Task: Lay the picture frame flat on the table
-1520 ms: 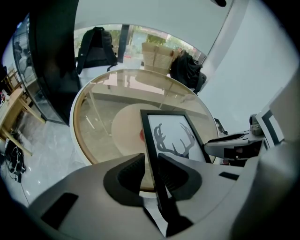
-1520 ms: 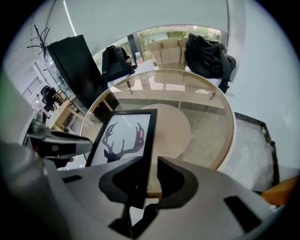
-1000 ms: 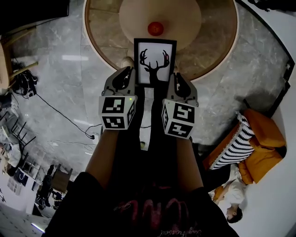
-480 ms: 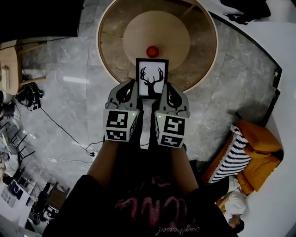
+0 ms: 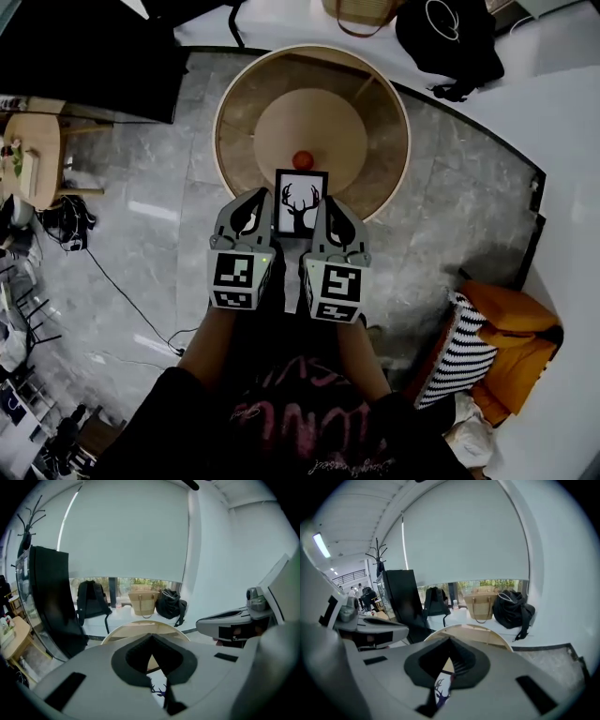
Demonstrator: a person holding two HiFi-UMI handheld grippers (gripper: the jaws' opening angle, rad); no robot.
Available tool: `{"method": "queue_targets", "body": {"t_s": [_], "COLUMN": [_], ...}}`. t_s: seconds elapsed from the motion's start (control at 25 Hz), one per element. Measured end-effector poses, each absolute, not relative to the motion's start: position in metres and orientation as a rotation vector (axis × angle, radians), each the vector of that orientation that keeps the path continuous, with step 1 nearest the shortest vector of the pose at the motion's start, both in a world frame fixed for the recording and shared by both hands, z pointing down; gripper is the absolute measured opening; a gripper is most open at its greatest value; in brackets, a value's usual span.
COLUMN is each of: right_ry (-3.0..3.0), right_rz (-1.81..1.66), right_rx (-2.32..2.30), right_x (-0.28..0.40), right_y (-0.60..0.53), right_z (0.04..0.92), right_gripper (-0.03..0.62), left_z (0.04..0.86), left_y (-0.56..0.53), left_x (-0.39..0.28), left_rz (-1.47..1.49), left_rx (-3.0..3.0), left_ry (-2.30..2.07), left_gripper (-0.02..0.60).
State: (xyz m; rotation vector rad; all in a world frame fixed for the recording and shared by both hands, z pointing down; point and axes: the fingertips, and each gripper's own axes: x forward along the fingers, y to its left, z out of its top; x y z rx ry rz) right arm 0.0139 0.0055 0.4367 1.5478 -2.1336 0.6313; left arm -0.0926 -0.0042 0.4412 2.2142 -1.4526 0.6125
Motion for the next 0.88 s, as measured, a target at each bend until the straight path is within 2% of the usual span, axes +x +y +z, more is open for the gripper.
{"method": "queue_targets", "body": {"t_s": [0.88], "right_ry": [-2.283], "right_rz": [0.362], "right_rx": [1.636], "right_x": [0.014], "right_y": [-0.013], "right_z": [0.296], "right_gripper": [0.020], "left_z": [0.307], "left_y": [-0.020], "left_x": [-0.093], "left_rz": [0.408], "left_rx": [2.342], "left_ry": [-1.554], "left_gripper": [0.009]}}
